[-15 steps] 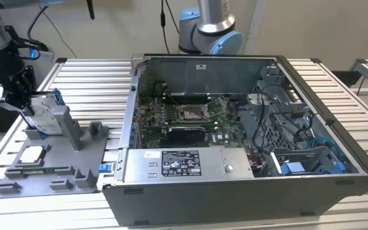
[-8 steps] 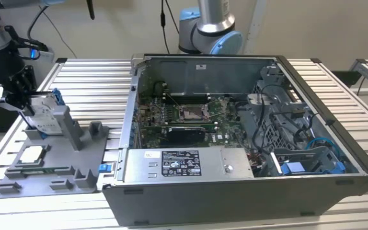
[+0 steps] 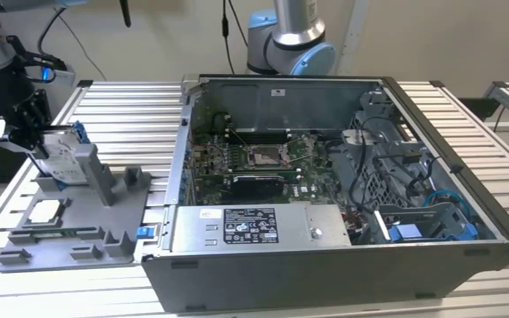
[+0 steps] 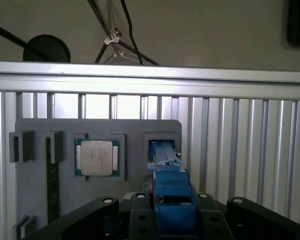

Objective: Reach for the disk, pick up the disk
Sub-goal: 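Pick up the disk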

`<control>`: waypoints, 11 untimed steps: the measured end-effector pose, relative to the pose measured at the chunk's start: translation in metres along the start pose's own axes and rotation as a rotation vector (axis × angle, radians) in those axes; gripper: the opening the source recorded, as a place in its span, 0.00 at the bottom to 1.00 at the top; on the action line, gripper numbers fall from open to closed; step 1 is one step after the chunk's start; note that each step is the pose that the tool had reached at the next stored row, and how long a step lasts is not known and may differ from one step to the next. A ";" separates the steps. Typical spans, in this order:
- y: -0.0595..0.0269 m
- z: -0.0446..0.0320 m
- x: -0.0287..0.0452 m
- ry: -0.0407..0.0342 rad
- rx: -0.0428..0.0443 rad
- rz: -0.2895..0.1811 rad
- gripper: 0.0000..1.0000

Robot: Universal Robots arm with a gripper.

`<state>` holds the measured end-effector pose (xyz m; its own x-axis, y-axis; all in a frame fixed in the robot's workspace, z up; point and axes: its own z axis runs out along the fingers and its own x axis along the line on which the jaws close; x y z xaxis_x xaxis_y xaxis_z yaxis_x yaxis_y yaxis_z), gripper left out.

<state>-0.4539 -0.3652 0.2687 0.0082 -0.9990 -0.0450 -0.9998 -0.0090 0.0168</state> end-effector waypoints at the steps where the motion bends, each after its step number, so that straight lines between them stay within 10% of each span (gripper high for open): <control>1: 0.0000 0.0000 0.0000 0.0001 0.0000 0.000 0.00; 11: 0.0000 0.0000 0.0000 0.0035 0.0000 0.000 0.00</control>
<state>-0.4539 -0.3652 0.2687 0.0082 -0.9991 -0.0416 -0.9998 -0.0089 0.0168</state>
